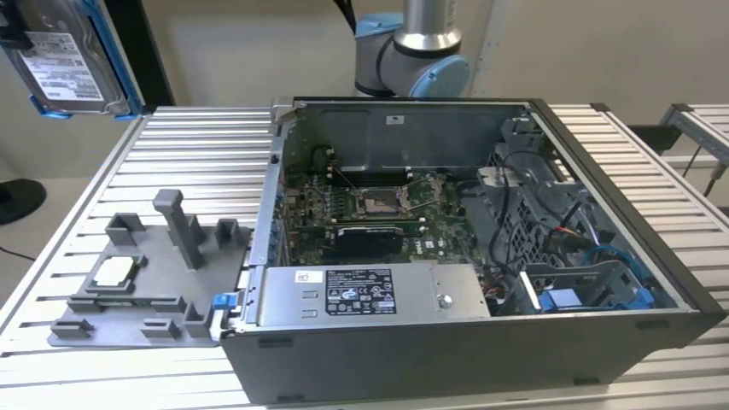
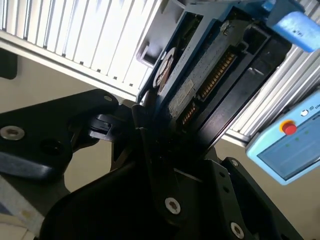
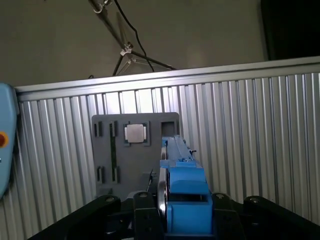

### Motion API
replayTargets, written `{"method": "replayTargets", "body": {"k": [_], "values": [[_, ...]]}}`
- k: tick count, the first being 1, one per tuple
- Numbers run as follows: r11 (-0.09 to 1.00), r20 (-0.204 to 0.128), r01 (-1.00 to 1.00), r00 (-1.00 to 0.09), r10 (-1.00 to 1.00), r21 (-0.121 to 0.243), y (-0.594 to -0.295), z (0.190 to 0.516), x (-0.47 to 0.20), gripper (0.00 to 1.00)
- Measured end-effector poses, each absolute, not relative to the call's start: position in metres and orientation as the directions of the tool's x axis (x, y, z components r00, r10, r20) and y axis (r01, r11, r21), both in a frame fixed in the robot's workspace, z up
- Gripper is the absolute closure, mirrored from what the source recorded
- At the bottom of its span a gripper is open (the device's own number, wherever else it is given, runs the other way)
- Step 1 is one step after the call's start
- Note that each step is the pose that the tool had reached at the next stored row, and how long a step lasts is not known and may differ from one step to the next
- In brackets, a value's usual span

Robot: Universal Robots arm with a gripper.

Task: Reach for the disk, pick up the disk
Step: 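Pick up the disk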

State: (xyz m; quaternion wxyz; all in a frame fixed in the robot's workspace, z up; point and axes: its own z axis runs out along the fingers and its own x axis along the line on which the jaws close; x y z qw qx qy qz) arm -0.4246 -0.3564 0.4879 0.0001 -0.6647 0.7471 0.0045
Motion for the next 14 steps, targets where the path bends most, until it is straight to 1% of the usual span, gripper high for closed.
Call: {"method": "replayTargets", "body": {"k": [5,14], "values": [[0.116,-0.007,-0.993,-0.116,-0.993,0.007,-0.356,0.488,-0.419,1.00],[0.116,-0.007,-0.993,-0.116,-0.993,0.007,-0.356,0.488,-0.386,1.00]]}}
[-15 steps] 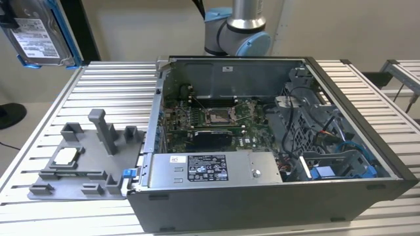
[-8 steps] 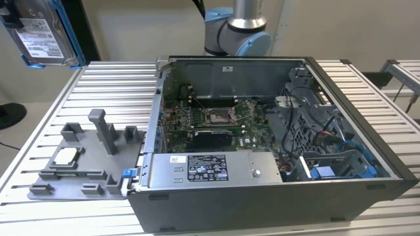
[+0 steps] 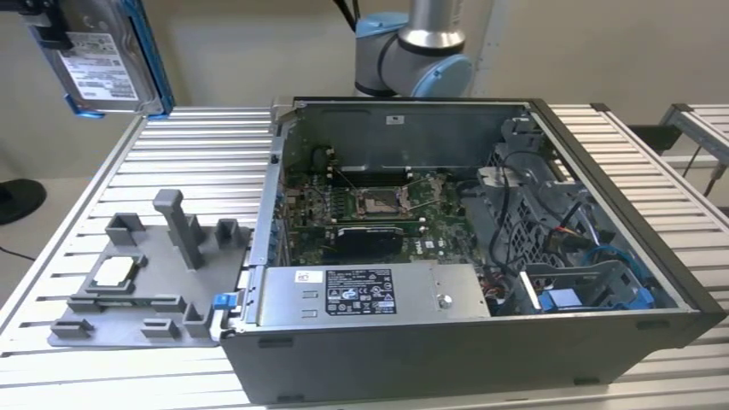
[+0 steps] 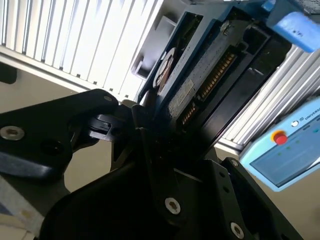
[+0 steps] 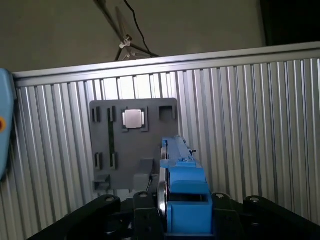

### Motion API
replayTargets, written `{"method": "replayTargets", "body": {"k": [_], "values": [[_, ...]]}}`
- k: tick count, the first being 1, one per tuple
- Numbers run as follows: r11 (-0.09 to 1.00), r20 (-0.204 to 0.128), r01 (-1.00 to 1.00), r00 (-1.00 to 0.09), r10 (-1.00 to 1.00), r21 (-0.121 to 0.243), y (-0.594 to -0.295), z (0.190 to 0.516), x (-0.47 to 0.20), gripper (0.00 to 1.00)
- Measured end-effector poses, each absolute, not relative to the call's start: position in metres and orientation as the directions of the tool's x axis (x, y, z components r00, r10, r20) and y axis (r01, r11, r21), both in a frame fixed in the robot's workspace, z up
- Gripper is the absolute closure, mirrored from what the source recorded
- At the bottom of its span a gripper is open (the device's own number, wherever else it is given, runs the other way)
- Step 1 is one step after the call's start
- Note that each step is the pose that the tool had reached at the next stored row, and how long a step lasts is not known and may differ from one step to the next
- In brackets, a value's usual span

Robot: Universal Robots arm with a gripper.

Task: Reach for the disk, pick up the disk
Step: 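Pick up the disk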

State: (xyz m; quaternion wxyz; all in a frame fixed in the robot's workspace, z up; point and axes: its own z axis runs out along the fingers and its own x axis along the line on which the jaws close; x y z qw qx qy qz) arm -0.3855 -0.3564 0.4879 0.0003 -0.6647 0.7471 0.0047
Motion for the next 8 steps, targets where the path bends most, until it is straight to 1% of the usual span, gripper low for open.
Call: {"method": "replayTargets", "body": {"k": [8], "values": [[0.116,-0.007,-0.993,-0.116,-0.993,0.007,-0.356,0.488,-0.352,1.00]]}}
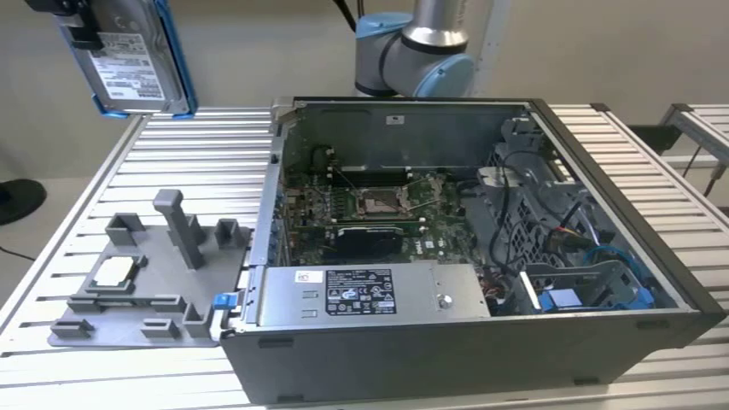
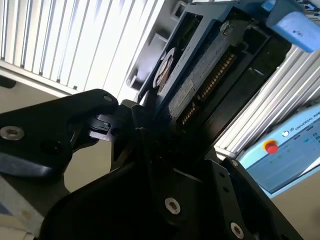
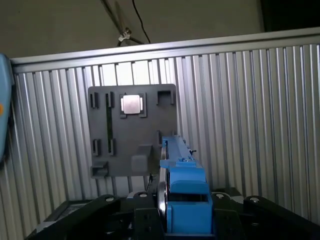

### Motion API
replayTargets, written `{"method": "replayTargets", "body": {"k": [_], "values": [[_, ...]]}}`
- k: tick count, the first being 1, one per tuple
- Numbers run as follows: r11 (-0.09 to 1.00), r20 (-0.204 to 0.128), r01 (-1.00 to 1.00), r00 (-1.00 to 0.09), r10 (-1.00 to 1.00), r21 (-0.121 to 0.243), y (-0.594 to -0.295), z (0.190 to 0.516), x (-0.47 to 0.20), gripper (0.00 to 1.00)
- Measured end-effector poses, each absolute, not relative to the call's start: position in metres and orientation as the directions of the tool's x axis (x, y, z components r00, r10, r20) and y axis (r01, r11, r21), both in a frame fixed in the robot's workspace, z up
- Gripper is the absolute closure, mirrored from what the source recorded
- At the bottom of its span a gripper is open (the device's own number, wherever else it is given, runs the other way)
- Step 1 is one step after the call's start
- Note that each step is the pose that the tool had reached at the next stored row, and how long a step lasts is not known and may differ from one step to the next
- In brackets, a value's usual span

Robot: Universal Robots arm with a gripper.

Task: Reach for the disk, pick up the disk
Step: 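Pick up the disk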

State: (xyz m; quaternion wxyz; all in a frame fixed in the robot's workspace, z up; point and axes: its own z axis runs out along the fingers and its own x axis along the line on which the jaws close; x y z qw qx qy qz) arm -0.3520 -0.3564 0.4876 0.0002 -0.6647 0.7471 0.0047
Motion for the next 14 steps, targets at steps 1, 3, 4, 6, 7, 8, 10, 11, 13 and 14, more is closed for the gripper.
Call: {"method": "replayTargets", "body": {"k": [1,3,4,6,7,8,10,11,13,14], "values": [[0.116,-0.007,-0.993,-0.116,-0.993,0.007,-0.356,0.488,-0.348,1.00],[0.116,-0.007,-0.993,-0.116,-0.993,0.007,-0.356,0.488,-0.342,1.00],[0.116,-0.007,-0.993,-0.116,-0.993,0.007,-0.356,0.487,-0.339,1.00],[0.116,-0.007,-0.993,-0.116,-0.993,0.007,-0.356,0.487,-0.333,1.00],[0.115,-0.007,-0.993,-0.115,-0.993,0.007,-0.356,0.487,-0.329,1.00],[0.115,-0.007,-0.993,-0.115,-0.993,0.007,-0.356,0.487,-0.326,1.00],[0.114,-0.007,-0.994,-0.114,-0.993,0.007,-0.356,0.487,-0.320,1.00],[0.112,-0.007,-0.994,-0.112,-0.994,0.007,-0.356,0.487,-0.317,1.00],[0.110,-0.007,-0.994,-0.111,-0.994,0.007,-0.356,0.487,-0.311,1.00],[0.110,-0.007,-0.994,-0.110,-0.994,0.007,-0.356,0.487,-0.308,1.00]]}}
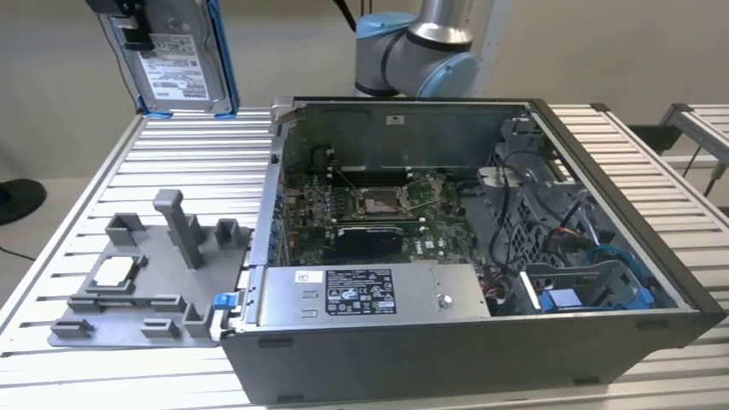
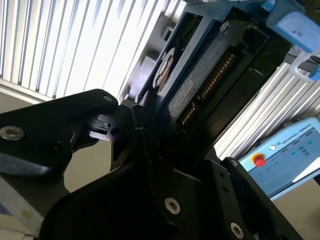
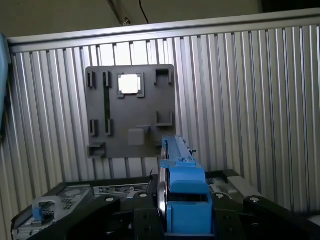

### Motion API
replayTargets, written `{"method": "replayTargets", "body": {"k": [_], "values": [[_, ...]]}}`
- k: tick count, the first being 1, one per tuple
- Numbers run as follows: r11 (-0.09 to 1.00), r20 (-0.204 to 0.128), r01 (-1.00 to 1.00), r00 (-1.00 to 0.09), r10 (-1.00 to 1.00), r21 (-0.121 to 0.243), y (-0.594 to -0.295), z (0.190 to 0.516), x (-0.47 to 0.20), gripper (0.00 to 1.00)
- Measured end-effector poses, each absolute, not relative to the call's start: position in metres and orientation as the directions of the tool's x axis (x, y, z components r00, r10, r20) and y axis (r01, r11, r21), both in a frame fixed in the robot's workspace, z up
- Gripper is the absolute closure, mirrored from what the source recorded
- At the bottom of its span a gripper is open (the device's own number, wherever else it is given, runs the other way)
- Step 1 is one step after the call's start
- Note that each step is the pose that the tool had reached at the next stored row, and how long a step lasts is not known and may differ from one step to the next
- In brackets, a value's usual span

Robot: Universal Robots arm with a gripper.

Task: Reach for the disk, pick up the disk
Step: 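Pick up the disk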

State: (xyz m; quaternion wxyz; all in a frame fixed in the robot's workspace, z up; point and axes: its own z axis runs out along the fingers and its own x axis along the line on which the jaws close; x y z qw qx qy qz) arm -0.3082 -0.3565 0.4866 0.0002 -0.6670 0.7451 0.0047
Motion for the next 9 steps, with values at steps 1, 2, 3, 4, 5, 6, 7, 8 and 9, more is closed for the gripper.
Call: {"method": "replayTargets", "body": {"k": [1,2,3,4,5,6,7,8,9], "values": [[0.110,-0.007,-0.994,-0.110,-0.994,0.007,-0.356,0.486,-0.305,1.00],[0.110,-0.007,-0.994,-0.110,-0.994,0.007,-0.356,0.486,-0.303,1.00],[0.110,-0.007,-0.994,-0.110,-0.994,0.007,-0.356,0.486,-0.300,1.00],[0.110,-0.007,-0.994,-0.110,-0.994,0.007,-0.356,0.486,-0.298,1.00],[0.110,-0.007,-0.994,-0.110,-0.994,0.007,-0.356,0.486,-0.295,1.00],[0.110,-0.007,-0.994,-0.110,-0.994,0.007,-0.356,0.486,-0.292,1.00],[0.110,-0.007,-0.994,-0.110,-0.994,0.007,-0.356,0.486,-0.289,1.00],[0.110,-0.007,-0.994,-0.110,-0.994,0.007,-0.356,0.486,-0.286,1.00],[0.110,-0.007,-0.994,-0.110,-0.994,0.007,-0.356,0.486,-0.283,1.00]]}}
